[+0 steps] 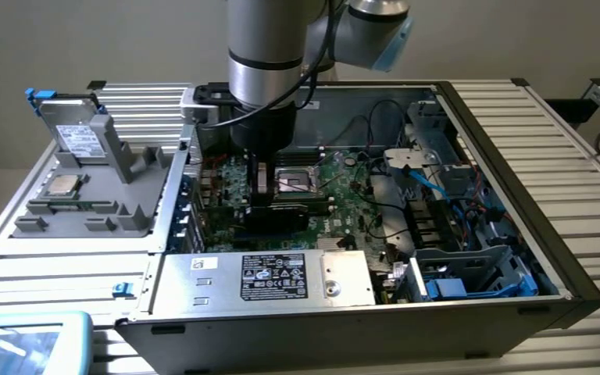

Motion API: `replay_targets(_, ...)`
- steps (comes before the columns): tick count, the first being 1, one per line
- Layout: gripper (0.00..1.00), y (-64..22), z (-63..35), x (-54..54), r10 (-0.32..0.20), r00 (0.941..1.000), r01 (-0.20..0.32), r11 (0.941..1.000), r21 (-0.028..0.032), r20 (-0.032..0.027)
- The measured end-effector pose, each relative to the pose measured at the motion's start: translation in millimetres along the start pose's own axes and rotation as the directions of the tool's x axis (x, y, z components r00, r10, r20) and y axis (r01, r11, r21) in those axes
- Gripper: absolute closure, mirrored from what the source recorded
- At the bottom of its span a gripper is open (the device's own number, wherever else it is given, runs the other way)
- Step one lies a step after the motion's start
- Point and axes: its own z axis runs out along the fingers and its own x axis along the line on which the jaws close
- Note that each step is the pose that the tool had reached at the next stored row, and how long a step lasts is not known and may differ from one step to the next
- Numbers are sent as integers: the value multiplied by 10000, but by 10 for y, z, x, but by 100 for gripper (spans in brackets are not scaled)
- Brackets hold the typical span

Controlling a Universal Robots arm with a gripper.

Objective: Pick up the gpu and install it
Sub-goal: 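Insert the gpu into the slot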

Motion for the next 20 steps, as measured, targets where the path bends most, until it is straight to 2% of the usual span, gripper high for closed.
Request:
replay_targets(9,72,0,5,-2,1,10000,-1,10000,6,10)
replay_targets(10,66,0,2,-1,1,10000,-1,10000,3,5)
replay_targets(20,66,0,-4,-4,0,10000,0,10000,0,-1)
